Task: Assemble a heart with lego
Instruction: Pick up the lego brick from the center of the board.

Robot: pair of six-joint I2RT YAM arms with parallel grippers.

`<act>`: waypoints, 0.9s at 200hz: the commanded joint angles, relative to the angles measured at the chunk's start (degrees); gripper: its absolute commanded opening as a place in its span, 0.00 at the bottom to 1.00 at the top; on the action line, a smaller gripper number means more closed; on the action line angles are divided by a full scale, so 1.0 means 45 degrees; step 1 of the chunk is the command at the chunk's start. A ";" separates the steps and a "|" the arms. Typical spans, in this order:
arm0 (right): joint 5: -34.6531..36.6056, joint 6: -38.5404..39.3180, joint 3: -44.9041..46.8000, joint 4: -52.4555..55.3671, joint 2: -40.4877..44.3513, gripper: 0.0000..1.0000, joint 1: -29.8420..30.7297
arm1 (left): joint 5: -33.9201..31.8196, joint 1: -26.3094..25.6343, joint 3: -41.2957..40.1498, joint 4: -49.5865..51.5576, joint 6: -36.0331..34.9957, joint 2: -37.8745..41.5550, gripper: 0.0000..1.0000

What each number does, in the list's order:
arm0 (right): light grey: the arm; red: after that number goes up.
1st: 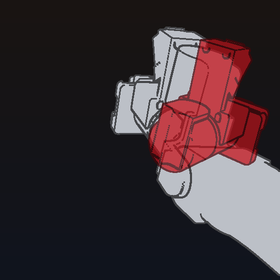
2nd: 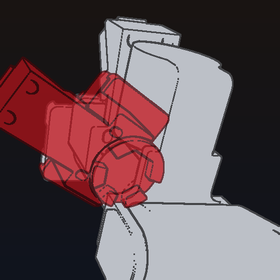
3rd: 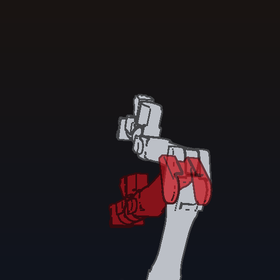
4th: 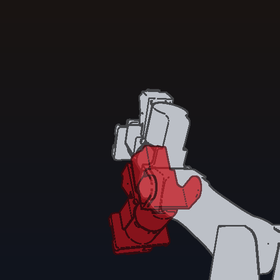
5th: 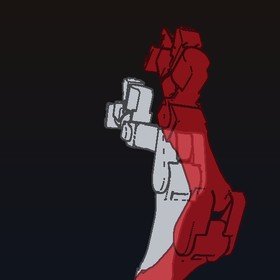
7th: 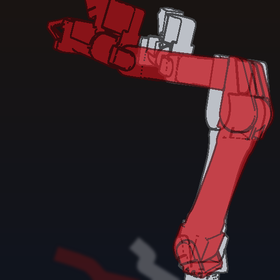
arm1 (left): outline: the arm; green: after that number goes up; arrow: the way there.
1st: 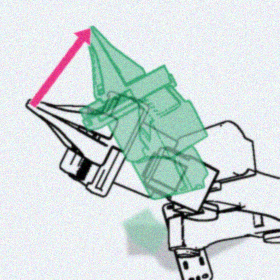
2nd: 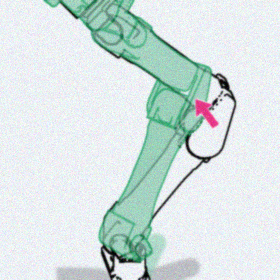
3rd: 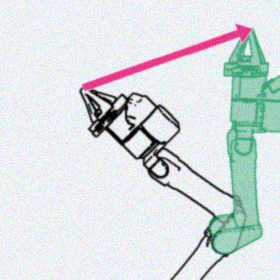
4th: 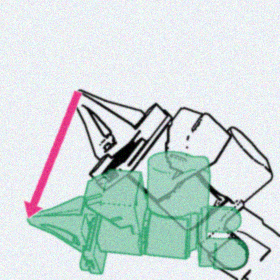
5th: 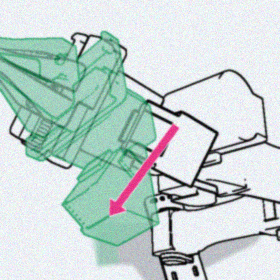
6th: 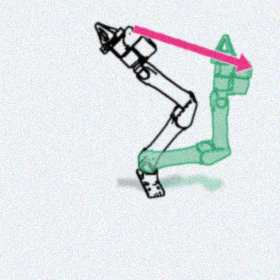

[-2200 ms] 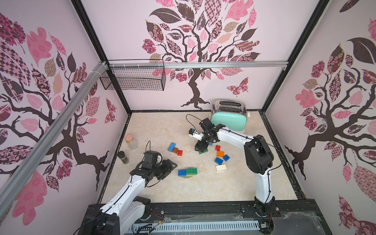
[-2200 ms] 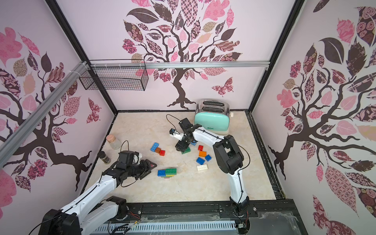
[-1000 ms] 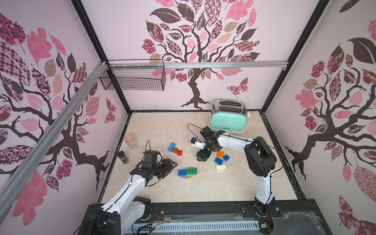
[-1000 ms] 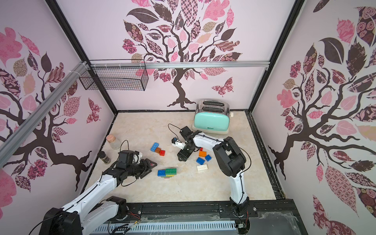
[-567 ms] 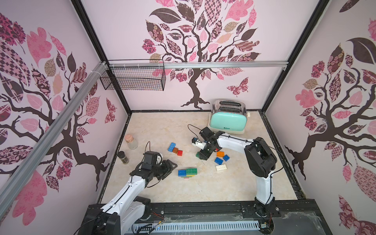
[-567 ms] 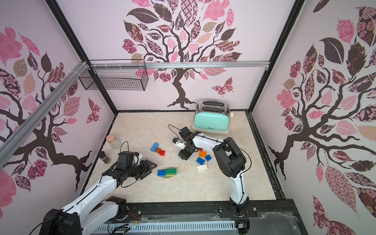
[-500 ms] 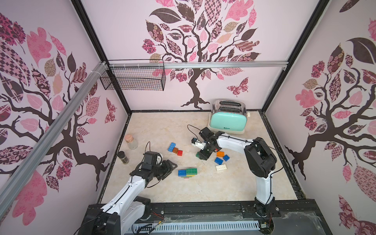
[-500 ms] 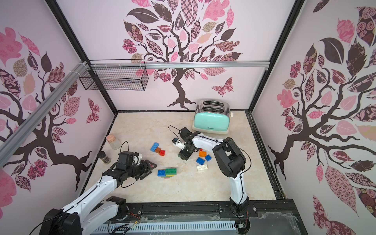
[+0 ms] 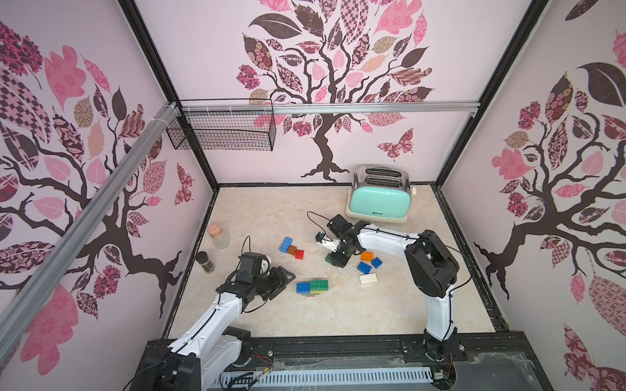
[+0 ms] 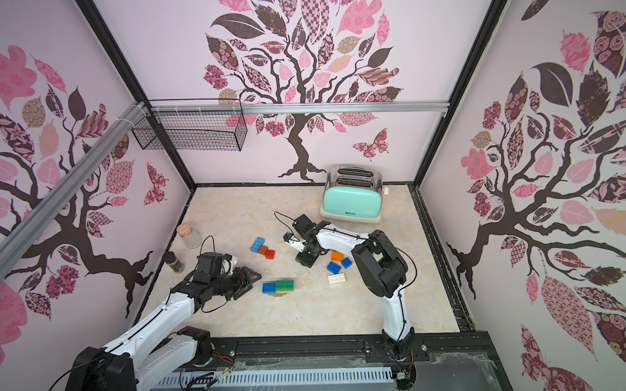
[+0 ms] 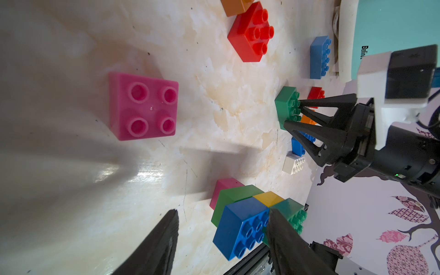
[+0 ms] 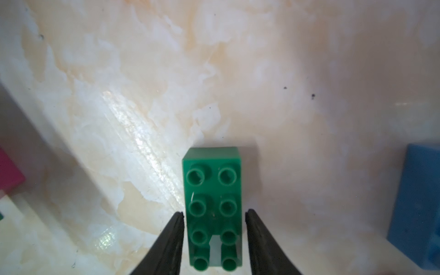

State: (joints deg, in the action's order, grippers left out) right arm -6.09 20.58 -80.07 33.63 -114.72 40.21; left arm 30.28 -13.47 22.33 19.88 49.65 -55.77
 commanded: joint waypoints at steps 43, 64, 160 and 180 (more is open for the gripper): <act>0.0765 0.0073 -0.0021 0.0525 0.0168 0.44 0.0205 | 0.0107 0.0064 -0.0176 -0.0117 -0.0017 0.0049 0.62; 0.0874 0.0074 -0.0055 0.0607 0.0101 0.42 0.0299 | 0.0106 0.0048 -0.0176 -0.0105 0.0001 0.0078 0.62; 0.1157 0.0480 -0.0190 0.0535 0.1023 0.27 0.0406 | -0.0517 0.0065 -0.0004 0.0239 0.0283 0.0576 0.62; 0.1041 0.0665 -0.0600 0.0751 0.1496 0.27 0.0505 | -0.0707 0.0098 0.0194 0.0487 0.0420 0.0779 0.62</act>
State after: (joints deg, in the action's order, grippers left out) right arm -1.50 22.09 -80.07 35.09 -112.57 41.69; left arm 28.62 -13.47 22.06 20.51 50.98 -53.58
